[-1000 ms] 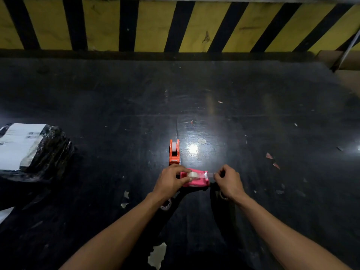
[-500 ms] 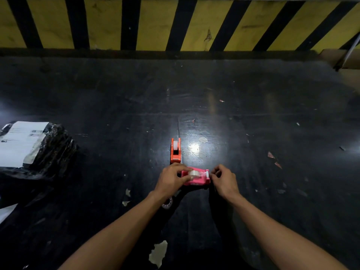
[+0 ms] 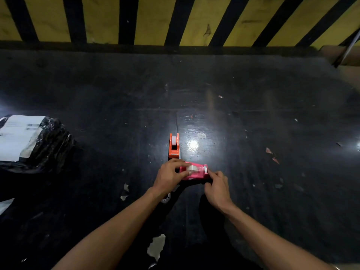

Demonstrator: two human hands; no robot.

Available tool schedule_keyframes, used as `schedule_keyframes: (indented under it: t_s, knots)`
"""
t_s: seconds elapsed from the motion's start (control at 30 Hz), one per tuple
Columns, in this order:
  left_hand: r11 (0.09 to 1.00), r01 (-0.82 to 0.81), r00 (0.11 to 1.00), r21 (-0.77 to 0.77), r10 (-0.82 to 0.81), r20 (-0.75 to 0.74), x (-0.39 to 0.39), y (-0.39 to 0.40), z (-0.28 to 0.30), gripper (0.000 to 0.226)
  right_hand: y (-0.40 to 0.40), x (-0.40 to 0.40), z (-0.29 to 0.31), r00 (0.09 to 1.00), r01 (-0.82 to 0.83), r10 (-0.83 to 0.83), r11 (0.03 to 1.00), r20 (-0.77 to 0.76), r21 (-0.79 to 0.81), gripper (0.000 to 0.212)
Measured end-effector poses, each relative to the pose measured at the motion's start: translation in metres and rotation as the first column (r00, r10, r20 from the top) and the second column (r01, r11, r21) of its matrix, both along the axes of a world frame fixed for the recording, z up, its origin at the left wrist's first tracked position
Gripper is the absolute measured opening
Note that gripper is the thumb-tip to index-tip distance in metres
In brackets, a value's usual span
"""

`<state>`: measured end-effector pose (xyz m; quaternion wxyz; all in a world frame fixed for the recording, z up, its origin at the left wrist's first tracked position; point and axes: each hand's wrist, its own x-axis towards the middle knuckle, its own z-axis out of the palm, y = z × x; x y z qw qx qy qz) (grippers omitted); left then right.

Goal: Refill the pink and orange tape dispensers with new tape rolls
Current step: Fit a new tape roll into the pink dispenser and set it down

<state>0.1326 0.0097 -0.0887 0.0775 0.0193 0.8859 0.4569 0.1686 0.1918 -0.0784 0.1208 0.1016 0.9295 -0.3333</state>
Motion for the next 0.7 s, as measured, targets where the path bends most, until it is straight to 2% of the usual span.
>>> schedule_keyframes:
  t_s: [0.1, 0.2, 0.27, 0.33, 0.37, 0.43, 0.5, 0.57, 0.63, 0.7]
  knots:
    - [1.0, -0.001, 1.0, 0.0, 0.001, -0.004, 0.0, 0.001, 0.0, 0.037, 0.008, -0.001, 0.005, 0.993, -0.118, 0.117, 0.986, 0.013, 0.115, 0.066]
    - [1.0, 0.004, 1.0, -0.013, -0.004, -0.01, 0.0, 0.001, 0.0, 0.037, 0.014, -0.001, 0.012, 0.963, -0.266, 0.266, 0.923, 0.038, 0.279, 0.068]
    - [1.0, 0.02, 1.0, -0.017, -0.02, -0.014, 0.0, 0.001, 0.001, 0.037, 0.018, -0.005, 0.014, 0.94, -0.341, 0.33, 0.889, 0.09, 0.305, 0.07]
    - [0.999, 0.036, 0.999, -0.031, -0.037, -0.022, -0.001, -0.001, 0.001, 0.038, 0.023, -0.014, 0.018, 0.928, -0.374, 0.356, 0.893, 0.115, 0.252, 0.07]
    - [0.998, 0.054, 0.998, -0.042, -0.055, -0.026, -0.001, -0.002, 0.002, 0.038, 0.024, -0.019, 0.021, 0.937, -0.348, 0.336, 0.921, 0.098, 0.172, 0.067]
    - [0.994, 0.104, 0.994, -0.046, -0.106, -0.038, -0.001, -0.005, 0.003, 0.04, 0.025, -0.03, 0.028, 0.973, -0.214, 0.217, 0.976, 0.08, -0.037, 0.052]
    - [0.989, 0.144, 0.989, -0.02, -0.145, -0.039, 0.001, -0.01, 0.004, 0.043, 0.024, -0.04, 0.032, 0.987, -0.104, 0.117, 0.987, 0.106, -0.12, 0.042]
    - [0.992, 0.125, 0.988, -0.012, -0.125, -0.089, 0.004, -0.017, 0.002, 0.042, 0.023, -0.047, 0.03, 0.989, -0.1, 0.111, 0.988, 0.093, -0.114, 0.051]
    - [0.999, 0.033, 0.982, -0.041, -0.04, -0.183, 0.009, -0.025, -0.001, 0.036, 0.02, -0.049, 0.027, 0.968, -0.232, 0.236, 0.971, 0.078, -0.061, 0.064]
    - [0.992, -0.066, 0.975, -0.112, 0.04, -0.22, 0.01, -0.035, -0.008, 0.036, 0.014, -0.049, 0.023, 0.908, -0.417, 0.411, 0.906, 0.083, 0.071, 0.074]
